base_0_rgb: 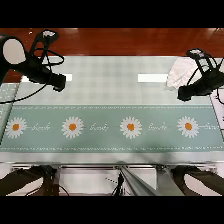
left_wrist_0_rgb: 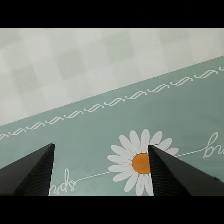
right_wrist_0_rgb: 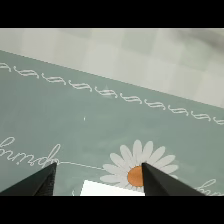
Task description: Fold the shirts.
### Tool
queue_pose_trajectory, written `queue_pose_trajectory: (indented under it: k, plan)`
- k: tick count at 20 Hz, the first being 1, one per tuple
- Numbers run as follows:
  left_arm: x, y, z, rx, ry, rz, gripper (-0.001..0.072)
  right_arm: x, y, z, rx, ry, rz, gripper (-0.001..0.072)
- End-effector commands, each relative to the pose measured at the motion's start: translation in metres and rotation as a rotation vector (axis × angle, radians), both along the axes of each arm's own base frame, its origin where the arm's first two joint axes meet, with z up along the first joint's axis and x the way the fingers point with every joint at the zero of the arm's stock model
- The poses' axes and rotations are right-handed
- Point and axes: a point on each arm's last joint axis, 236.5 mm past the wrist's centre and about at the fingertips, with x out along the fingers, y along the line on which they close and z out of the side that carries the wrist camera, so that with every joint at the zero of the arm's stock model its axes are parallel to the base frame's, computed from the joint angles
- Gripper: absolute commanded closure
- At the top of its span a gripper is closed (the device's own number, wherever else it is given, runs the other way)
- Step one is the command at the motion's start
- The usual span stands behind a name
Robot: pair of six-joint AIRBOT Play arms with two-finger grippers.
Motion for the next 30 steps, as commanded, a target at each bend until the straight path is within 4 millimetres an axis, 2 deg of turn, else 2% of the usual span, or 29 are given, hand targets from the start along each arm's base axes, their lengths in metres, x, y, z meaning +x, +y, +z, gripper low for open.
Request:
queue_pose_trajectory:
  k: [1,18,22,25,27,28,29,30]
  plan:
    - [0.0,0.0,0.0,0.0,0.0,-0.001,-0.0002,0.0,0.0,0.0,0.0,0.0,0.001,0.0105]
    - [0.0,0.0,0.0,0.0,-0.001,-0.001,-0.0002,0.001,0.001,0.0,0.001,-0.002,0.001,0.0105]
    - [0.014,-0.005,0.0,-0.013,-0.044,-0.007,-0.0002,0.007,0.001,0.002,0.003,-0.031,-0.008,0.0105]
    - [0.016,-0.006,-0.007,-0.011,-0.03,-0.008,-0.0002,0.006,0.016,0.002,0.075,-0.024,-0.025,0.0105]
    - [0.018,-0.007,-0.012,-0.007,-0.018,-0.008,-0.0002,0.007,0.016,0.002,0.076,-0.029,-0.029,0.0113]
    - [0.02,-0.008,-0.015,-0.007,-0.017,-0.009,-0.0002,0.02,0.015,0.005,0.071,-0.088,-0.028,0.0137]
    - [0.024,-0.009,-0.019,-0.007,-0.018,-0.01,-0.0002,0.047,0.008,0.015,0.044,-0.208,-0.029,0.0138]
    - [0.027,-0.01,-0.022,-0.006,-0.017,-0.011,-0.0002,0.079,-0.011,0.03,-0.025,-0.353,-0.061,0.0139]
